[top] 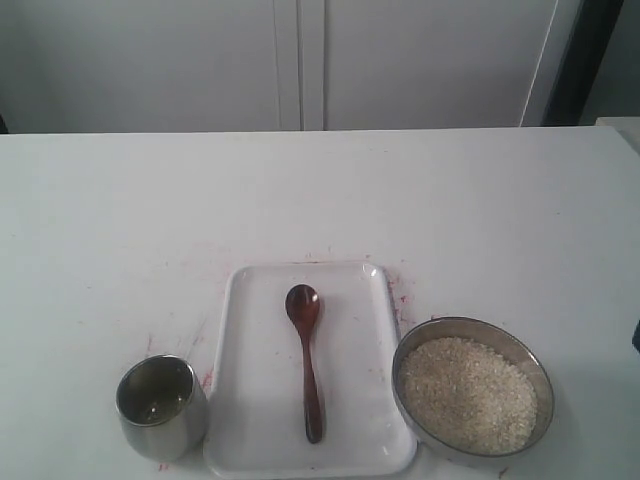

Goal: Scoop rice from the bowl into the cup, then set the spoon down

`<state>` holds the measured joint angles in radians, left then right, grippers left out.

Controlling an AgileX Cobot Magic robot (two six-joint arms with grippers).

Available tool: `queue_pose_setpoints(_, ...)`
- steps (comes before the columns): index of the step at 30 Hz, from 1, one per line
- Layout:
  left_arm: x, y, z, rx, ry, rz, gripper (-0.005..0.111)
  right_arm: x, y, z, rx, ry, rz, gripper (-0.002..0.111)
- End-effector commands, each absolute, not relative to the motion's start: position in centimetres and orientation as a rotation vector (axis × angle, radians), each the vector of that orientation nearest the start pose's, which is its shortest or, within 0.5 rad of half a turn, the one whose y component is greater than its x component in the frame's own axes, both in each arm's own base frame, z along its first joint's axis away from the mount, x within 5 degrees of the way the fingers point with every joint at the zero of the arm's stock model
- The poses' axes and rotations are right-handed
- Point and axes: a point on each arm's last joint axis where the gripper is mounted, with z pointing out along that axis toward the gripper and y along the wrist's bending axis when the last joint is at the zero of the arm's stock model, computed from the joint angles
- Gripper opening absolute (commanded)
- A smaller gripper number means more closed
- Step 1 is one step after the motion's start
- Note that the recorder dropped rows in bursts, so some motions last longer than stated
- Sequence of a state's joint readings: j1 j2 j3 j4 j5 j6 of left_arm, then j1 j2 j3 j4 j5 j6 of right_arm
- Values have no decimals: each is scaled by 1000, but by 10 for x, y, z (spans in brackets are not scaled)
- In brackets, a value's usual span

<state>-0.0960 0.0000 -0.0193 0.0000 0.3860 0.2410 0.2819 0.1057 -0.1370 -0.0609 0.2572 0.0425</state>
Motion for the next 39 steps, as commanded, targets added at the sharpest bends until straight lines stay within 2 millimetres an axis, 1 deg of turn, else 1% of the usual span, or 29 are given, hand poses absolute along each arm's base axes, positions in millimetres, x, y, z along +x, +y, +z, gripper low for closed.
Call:
queue_pose_setpoints(1, 51, -5, 178, 318, 1882, 83, 14, 53, 12, 216, -244, 1661, 128, 0)
queue_pose_setpoints(3, 51, -5, 178, 318, 1882, 83, 14, 52, 11, 210, -224, 1658, 110, 0)
queue_pose_setpoints(8, 51, -5, 178, 318, 1882, 83, 14, 55, 7, 191, -168, 1727, 56, 0)
queue_pose_setpoints(13, 51, -5, 178, 318, 1882, 83, 14, 55, 5, 189, -125, 1742, 19, 0)
queue_pose_setpoints(18, 51, -5, 178, 318, 1882, 83, 14, 53, 4, 183, -121, 1819, 13, 0)
queue_pose_setpoints(39, 51, -5, 178, 318, 1882, 83, 14, 53, 4, 182, -119, 1824, 15, 0)
